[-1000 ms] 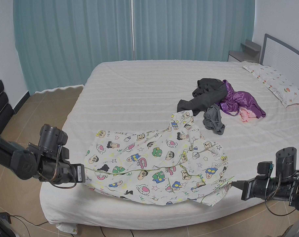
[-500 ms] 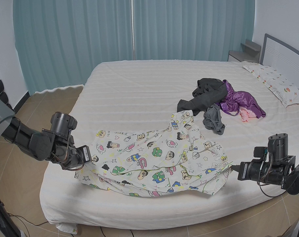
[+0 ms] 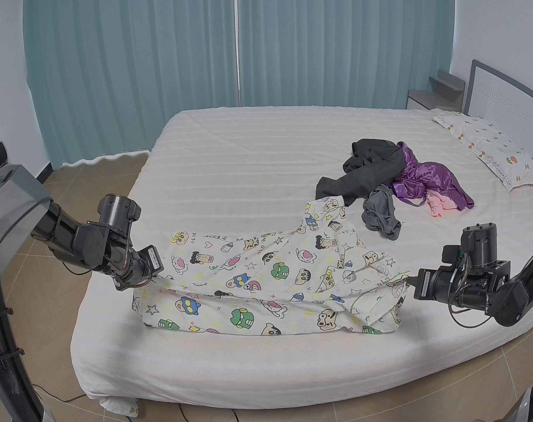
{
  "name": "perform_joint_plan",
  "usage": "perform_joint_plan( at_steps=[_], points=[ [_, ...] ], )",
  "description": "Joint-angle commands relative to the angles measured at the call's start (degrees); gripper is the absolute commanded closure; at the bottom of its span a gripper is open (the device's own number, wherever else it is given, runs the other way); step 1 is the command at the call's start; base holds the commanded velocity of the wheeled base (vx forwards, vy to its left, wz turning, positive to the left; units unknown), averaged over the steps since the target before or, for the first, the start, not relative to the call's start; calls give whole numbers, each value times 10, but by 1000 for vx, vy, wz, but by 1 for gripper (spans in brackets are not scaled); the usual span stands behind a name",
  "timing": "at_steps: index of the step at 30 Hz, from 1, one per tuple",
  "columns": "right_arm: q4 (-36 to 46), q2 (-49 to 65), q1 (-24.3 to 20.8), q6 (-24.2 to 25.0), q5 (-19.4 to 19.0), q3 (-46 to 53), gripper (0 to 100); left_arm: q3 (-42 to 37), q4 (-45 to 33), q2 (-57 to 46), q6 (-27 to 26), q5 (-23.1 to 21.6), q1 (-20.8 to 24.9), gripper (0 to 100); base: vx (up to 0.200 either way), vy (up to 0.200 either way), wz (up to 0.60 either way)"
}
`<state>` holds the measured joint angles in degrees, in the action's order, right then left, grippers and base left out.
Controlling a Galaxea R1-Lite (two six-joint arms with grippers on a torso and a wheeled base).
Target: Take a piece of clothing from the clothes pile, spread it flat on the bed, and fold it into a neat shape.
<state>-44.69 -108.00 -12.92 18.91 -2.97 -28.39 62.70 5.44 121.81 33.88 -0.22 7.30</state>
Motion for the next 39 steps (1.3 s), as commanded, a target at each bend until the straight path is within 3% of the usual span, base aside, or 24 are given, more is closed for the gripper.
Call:
perform_joint_plan(
  at_steps=[1,16,25,26,36,39],
  points=[
    [-1,-54,-3,0,6,-35,100,37,0,60,0,0,-2,100,0,0,0],
    [-50,-134,-4,11,30,-76,100,119,-3,136,2,5,0,100,0,0,0],
    [-60,-162,-4,45,34,-102,100,165,-6,169,38,8,0,100,0,0,0],
    [-64,-165,-4,47,35,-102,0,167,-6,171,38,10,0,0,0,0,0],
    [-100,-170,13,92,39,-90,0,170,-5,172,63,13,-11,0,0,0,0],
    [-108,-113,10,164,41,-63,0,150,-8,124,66,-15,-44,0,0,0,0]
  ],
)
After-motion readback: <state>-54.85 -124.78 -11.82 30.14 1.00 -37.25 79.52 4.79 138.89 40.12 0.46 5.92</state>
